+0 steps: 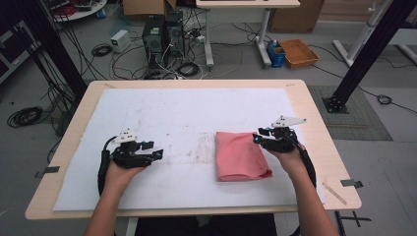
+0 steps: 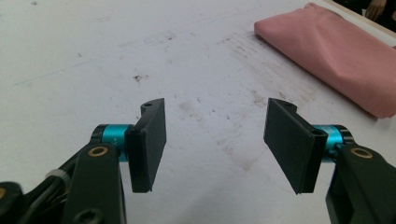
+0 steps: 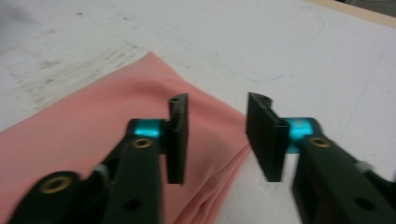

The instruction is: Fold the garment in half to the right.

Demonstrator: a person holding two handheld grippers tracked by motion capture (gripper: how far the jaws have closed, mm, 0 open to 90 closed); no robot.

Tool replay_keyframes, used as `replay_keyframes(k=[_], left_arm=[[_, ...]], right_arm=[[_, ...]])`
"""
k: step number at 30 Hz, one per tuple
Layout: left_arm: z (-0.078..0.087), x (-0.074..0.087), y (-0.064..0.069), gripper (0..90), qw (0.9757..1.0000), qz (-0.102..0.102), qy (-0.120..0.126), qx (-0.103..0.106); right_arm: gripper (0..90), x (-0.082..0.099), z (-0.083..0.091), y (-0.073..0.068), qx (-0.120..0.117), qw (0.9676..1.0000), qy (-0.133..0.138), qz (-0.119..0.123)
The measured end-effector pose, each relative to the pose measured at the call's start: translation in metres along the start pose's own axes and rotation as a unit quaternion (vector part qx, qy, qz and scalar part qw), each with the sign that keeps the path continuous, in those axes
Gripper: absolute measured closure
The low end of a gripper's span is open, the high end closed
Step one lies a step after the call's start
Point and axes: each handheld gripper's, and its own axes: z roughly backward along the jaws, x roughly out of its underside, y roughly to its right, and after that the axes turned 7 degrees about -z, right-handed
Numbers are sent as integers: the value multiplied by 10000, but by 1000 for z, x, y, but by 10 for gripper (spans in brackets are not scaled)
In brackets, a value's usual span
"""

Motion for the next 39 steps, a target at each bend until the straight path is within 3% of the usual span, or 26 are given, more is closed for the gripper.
replay_keyframes(k=[2,5,10,13,19,21,27,35,39], left_arm=[[0,-1,1,391,10000,-19,32,35],[-2,-1,3,391,10000,-61,18,50],[-5,-2,7,391,9999,-132,-33,88],[-8,-3,11,391,9996,-239,-104,48],[-11,-4,15,392,9996,-243,-99,101],[-13,-4,16,391,9995,-264,-126,107],[-16,-6,21,391,9992,-340,-157,155],[-13,-9,22,392,9992,-316,-36,224],[-15,-10,24,393,9991,-342,-63,254]], right_arm=[[527,11,5,-5,-175,9998,71,-90],[520,23,10,-14,-307,9993,-196,58],[550,39,28,-28,-404,9984,-290,264],[607,53,31,-30,-533,9969,-486,321],[752,68,36,-22,-735,9957,-546,113],[817,72,35,-21,-819,9951,-525,163],[872,69,38,-21,-737,9955,-542,257],[874,70,52,-14,-650,9972,-354,100],[868,73,52,-13,-553,9973,-471,-57]])
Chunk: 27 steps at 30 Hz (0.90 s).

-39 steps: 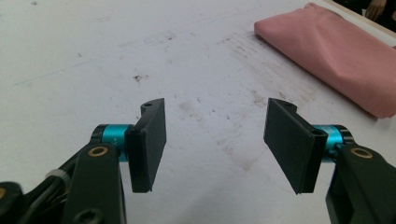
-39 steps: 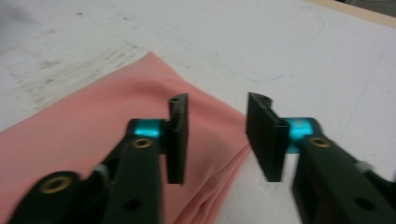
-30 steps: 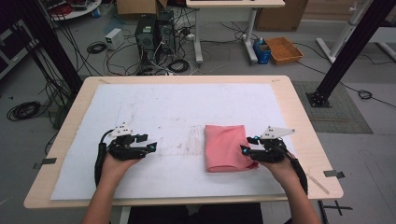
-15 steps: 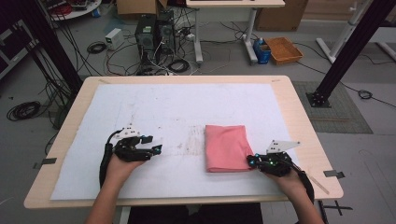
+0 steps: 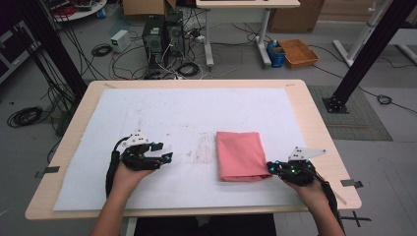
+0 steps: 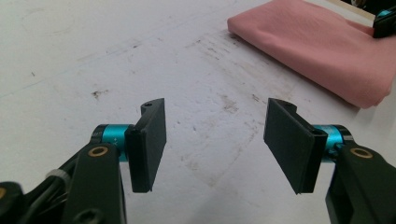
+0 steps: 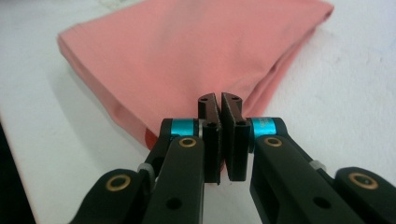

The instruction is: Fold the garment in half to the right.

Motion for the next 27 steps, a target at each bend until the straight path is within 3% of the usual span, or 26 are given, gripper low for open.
replay_keyframes(k=[2,6,11,16,21,27], left_arm=[[-1,0,0,393,10000,-11,-23,6],[-2,1,0,392,10000,0,-42,2],[-1,1,-2,393,10000,-7,-40,-56],[2,2,-4,392,9997,30,13,-223],[7,1,-8,391,9994,101,92,-326],[6,2,-11,392,9992,91,36,-385]], right_arm=[[842,0,-2,-3,73,9999,-11,103],[658,-2,-1,-5,256,9994,108,188],[574,-7,4,-6,379,9981,442,201],[510,-16,1,-12,448,9957,706,389],[503,-40,-14,1,423,9954,729,460],[494,-70,-41,29,500,9974,521,30]])
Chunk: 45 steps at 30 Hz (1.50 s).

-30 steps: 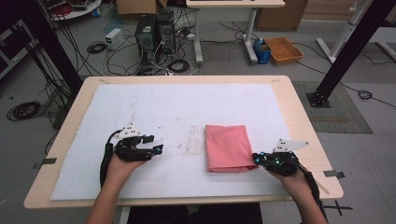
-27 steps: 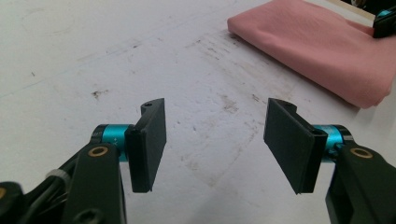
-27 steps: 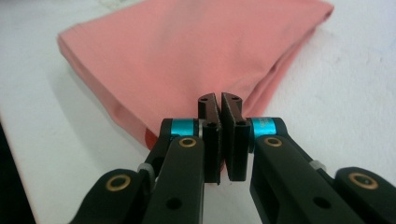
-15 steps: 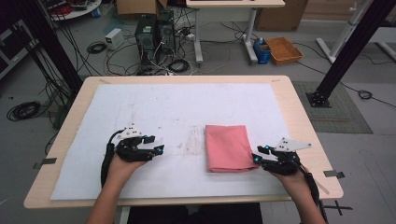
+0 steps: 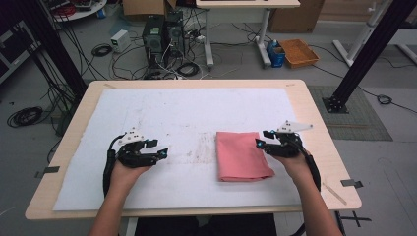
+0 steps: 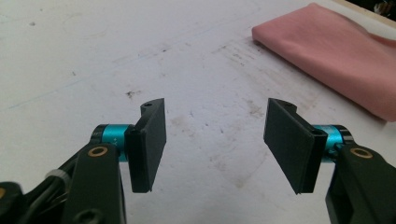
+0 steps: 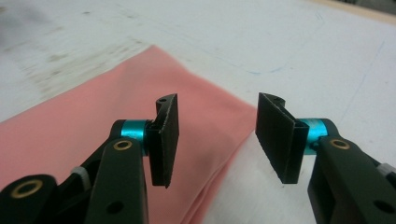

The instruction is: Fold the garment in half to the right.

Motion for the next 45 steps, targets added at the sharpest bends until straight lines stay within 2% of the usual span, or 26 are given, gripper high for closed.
replay_keyframes(k=[2,4,5,6,9,12,17,20,24,26,30,32,35,38,41,45], left_arm=[[0,1,0,392,10000,3,-22,5],[-1,1,0,392,10000,-2,-27,14],[-2,2,1,391,10000,12,-46,16],[-2,2,1,392,10000,-6,-55,18],[-4,2,2,392,10000,-13,-86,37],[-4,2,3,392,9999,-48,-93,52],[-4,3,2,392,9999,-22,-89,42],[-5,4,2,392,9999,10,-98,52],[-4,4,3,391,9999,1,-108,60],[-4,3,3,388,10000,2,-67,68],[-2,2,3,381,10000,-22,-21,66],[-2,2,4,373,10000,-38,16,85],[-1,0,5,355,9999,-88,86,105],[-1,-2,5,337,9997,-90,164,165],[1,-4,6,330,9994,-170,240,186],[3,-8,7,323,9989,-214,382,183]], right_arm=[[495,-10,-9,5,14,10000,-29,-85],[497,-15,-13,4,-37,9999,-61,-112],[497,-26,-26,-8,2,9998,-146,137],[495,-28,-31,-11,54,9996,-219,181],[492,-29,-43,-19,140,9990,-354,228],[492,-28,-55,-21,361,9975,-529,296],[492,-23,-68,-14,677,9934,-879,296],[491,-18,-70,-10,701,9930,-940,156],[478,-18,-61,-4,660,9948,-778,23],[446,-19,-53,-1,683,9958,-611,-39],[356,-21,-30,2,691,9973,-184,-168],[321,-22,-16,3,620,9977,63,-272],[286,-20,3,4,512,9972,383,-383],[262,-16,21,3,417,9964,661,-343],[232,-8,31,1,322,9951,882,-303],[226,-2,36,3,173,9943,930,-490]])
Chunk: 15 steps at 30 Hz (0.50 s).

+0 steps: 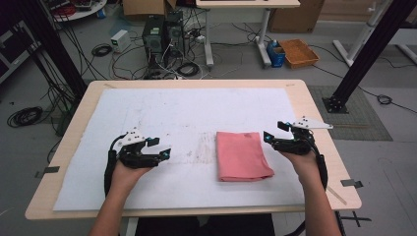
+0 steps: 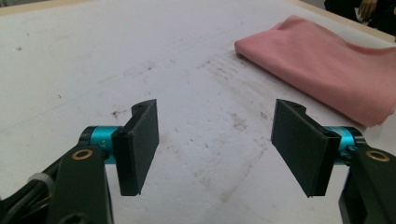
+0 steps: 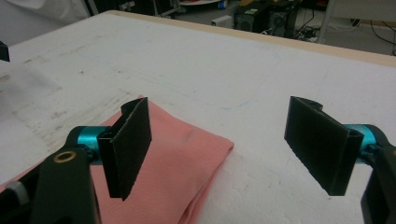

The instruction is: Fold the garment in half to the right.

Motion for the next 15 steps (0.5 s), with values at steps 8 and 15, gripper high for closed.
replay_keyframes(k=[8,15], left_arm=[[-1,-6,4,290,9996,-80,237,106],[-3,-4,3,234,9996,-98,190,181]], right_arm=[[208,5,0,5,-88,9999,-75,64],[207,12,-9,10,-25,9995,-290,151]])
